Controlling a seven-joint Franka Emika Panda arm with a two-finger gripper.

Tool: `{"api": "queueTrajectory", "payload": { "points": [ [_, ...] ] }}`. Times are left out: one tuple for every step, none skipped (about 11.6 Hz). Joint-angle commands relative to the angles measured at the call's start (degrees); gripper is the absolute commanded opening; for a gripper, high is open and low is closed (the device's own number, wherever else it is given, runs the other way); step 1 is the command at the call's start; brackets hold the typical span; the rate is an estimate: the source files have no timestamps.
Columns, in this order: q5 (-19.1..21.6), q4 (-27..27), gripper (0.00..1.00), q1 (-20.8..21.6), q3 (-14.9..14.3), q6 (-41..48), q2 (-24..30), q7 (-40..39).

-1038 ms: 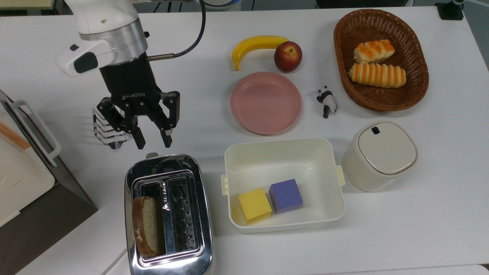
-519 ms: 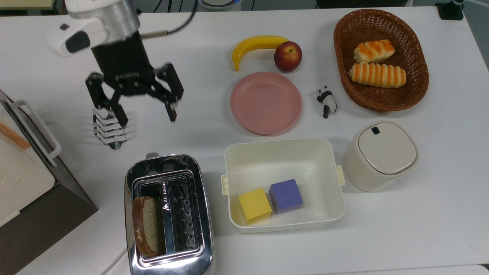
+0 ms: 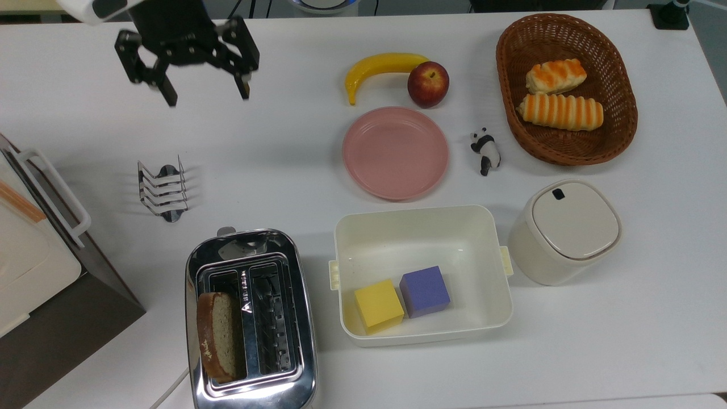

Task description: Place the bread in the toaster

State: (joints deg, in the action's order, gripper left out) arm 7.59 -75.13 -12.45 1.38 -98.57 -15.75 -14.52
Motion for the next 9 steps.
{"api": "queueTrajectory", "payload": {
  "points": [
    [-4.2, -1.8, 1.00, 0.6, -1.7, 5.7, 2.6, -0.9],
    [-4.4, -1.8, 1.00, 0.6, -1.8, 5.8, 2.6, -0.8],
    [-4.8, -2.0, 1.00, 0.7, -1.7, 6.4, 3.1, -0.9],
    [-4.7, -1.9, 1.00, 0.5, -1.8, 5.9, 2.9, -1.4],
    [-4.7, -1.8, 1.00, 0.4, -1.9, 5.6, 2.9, -1.9],
    [-4.7, -1.8, 1.00, 0.1, -2.5, 5.7, 3.1, -2.0],
    [-4.8, -1.7, 1.00, 0.1, -2.9, 5.8, 3.3, -1.8],
    [-4.8, -1.7, 1.00, 0.1, -3.2, 5.9, 3.5, -1.8],
    [-4.7, -1.7, 1.00, 0.1, -3.7, 6.0, 3.7, -2.0]
  ]
}}
